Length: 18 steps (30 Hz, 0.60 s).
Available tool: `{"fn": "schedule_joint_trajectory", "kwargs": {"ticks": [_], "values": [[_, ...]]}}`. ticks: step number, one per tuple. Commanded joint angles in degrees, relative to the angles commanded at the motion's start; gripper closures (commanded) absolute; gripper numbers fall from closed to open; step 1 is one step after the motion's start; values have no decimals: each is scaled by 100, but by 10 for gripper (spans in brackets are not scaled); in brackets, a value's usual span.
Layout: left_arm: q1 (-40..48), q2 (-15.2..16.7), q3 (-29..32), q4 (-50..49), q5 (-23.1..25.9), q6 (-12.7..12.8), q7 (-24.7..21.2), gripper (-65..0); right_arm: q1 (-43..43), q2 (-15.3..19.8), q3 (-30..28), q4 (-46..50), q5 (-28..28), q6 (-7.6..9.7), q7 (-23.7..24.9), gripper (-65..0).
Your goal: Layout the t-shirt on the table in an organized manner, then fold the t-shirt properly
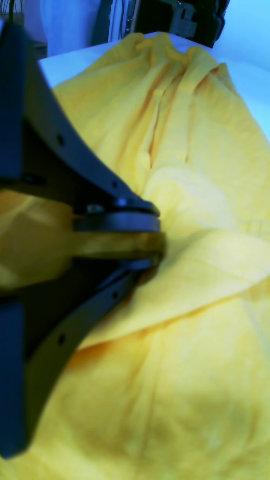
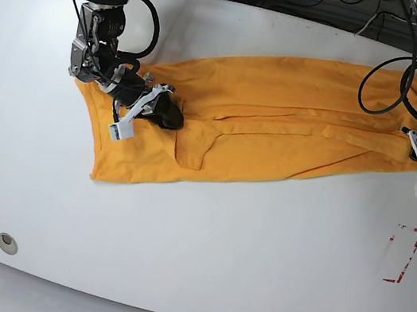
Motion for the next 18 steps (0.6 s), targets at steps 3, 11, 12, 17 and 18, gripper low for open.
{"fn": "schedule_joint_trajectory", "kwargs": {"ticks": [3, 11, 12, 17, 18], "values": [[70, 0, 0, 176, -18, 0, 273, -88, 0, 0, 0, 0, 0, 0, 0, -89], [738, -35, -290, 791, -44, 0, 484, -119, 0, -9, -26, 26, 18, 0, 0, -89], [791, -35, -290, 791, -44, 0, 484, -132, 0, -9, -26, 35, 35, 0, 0, -89], [976, -35, -598, 791, -44, 0, 475, -199, -26, -9, -9, 264, 18, 0, -9, -89], [976, -35, -738, 782, -53, 0, 475, -215, -26, -9, -9, 281, 18, 0, -18, -89]]}}
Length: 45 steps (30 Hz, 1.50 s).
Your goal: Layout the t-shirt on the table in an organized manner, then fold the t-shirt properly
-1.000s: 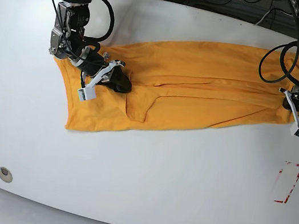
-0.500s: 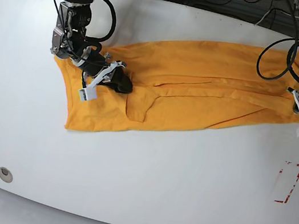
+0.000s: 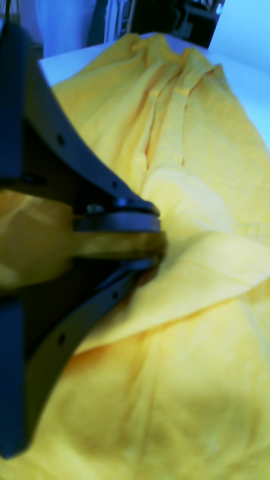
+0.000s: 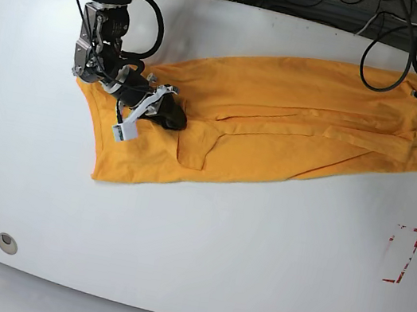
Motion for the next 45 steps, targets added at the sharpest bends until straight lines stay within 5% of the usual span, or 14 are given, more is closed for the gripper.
{"fn": "schedule_joint_trajectory", "kwargs": {"ticks": [6, 12, 29, 39, 45], "values": [[-62, 9, -642, -26, -105, 0, 0, -317, 18, 0, -9, 0, -9, 0, 0, -89], [-325, 26, -1310, -193, -1037, 0, 18, -376, 26, 0, -35, -9, -18, 0, 0, -89], [-730, 9, -1284, -2321, -2400, 0, -18, -376, -18, 18, -35, -9, -18, 0, 0, -89], [-765, 18, -862, -2356, -2426, 0, -62, -376, -18, 18, -35, -9, -18, 0, 0, -89], [-888, 26, -369, -2954, -2426, 0, -492, -375, -18, 0, -35, -9, -18, 0, 0, -89]]}}
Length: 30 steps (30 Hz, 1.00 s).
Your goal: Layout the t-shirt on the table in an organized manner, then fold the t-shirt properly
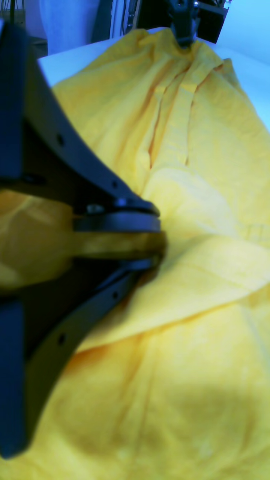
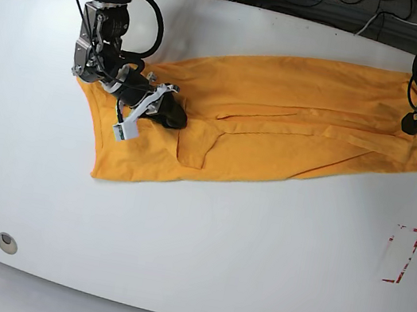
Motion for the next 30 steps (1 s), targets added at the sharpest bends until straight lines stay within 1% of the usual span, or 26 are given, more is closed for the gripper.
{"fn": "schedule_joint_trajectory", "kwargs": {"ticks": [6, 9, 11, 14, 18, 26, 30], "values": [[-114, 0, 53, -396, 0, 0, -26, -369, 0, 0, 0, 0, 0, 0, 0, -89], [-114, 0, 53, -396, -9, 0, -35, -286, -9, 9, 0, 0, 0, 0, 0, -89], [-114, 0, 53, -396, -9, 0, -149, -174, -9, 9, 0, 0, 0, 0, 0, -89], [-114, 0, 70, -396, -9, 0, -334, -88, -9, 9, 0, 0, 0, 0, 0, -89], [-114, 0, 53, -404, -9, 0, -448, -76, -9, 9, 0, 0, 0, 0, 0, -89], [-114, 0, 44, -396, -9, 0, -484, -74, -9, 9, 0, -9, 0, 0, 0, -89], [-114, 0, 44, -396, -9, 0, -607, -39, -9, 9, 0, -9, 0, 0, 0, -89]]}}
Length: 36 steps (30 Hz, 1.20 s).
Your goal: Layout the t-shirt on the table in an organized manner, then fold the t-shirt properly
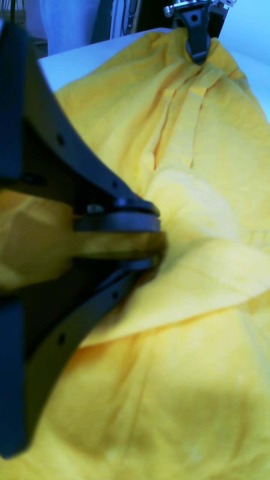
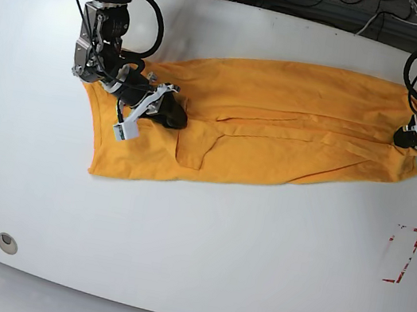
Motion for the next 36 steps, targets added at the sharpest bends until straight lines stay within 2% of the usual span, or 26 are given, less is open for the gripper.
{"fn": "schedule_joint_trajectory", "kwargs": {"ticks": [8, 16, 27, 36], "values": [[0, -26, 0, 70, 0, 0, -18, -36, 0, -9, 9, 0, 0, 0, 0, -89], [325, -9, 53, 1275, 9, 0, 0, -36, 0, -9, 9, 0, 0, 0, 0, -89], [712, 0, 774, 2963, 9, 0, 18, -36, 26, -9, 9, 0, 0, 0, 0, -89], [686, 97, 1591, 3569, -35, 0, 26, -36, 35, -18, 9, 0, 0, 0, 0, -89]]}}
